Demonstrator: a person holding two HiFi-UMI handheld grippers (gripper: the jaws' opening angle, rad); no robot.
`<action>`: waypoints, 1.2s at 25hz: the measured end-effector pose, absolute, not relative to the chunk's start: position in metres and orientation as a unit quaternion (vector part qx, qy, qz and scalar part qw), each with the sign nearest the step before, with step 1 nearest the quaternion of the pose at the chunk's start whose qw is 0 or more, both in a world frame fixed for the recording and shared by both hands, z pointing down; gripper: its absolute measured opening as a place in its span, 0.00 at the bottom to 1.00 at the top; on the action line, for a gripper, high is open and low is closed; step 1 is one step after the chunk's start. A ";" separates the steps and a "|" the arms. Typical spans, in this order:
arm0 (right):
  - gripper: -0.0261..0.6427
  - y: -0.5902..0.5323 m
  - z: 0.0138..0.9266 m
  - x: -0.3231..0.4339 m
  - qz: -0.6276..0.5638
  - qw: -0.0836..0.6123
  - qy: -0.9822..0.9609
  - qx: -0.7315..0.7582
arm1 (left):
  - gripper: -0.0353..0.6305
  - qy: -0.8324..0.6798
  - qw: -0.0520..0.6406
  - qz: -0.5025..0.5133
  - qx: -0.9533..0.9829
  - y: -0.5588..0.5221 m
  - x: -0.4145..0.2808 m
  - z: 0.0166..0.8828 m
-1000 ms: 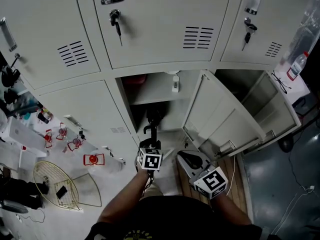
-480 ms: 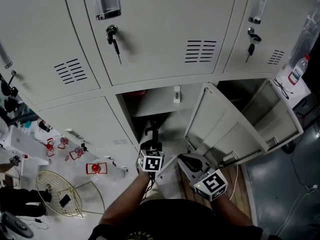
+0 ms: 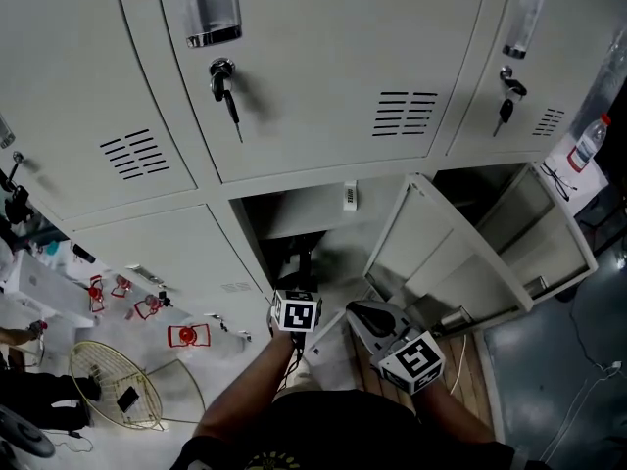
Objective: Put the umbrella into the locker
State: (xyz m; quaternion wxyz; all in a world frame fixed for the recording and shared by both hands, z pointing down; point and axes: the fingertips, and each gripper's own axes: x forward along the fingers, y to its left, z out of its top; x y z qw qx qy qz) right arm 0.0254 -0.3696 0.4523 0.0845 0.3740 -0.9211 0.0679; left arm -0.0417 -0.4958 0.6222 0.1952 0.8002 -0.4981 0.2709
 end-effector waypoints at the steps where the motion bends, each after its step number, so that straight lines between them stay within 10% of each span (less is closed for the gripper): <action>1: 0.09 -0.371 0.452 0.025 0.068 0.085 -0.921 0.374 | 0.25 -0.497 0.197 0.272 0.800 -0.498 -0.042 0.624; 30: 0.09 -0.374 0.453 0.028 0.064 0.091 -0.914 0.389 | 0.38 -0.492 0.142 0.233 0.827 -0.492 -0.037 0.597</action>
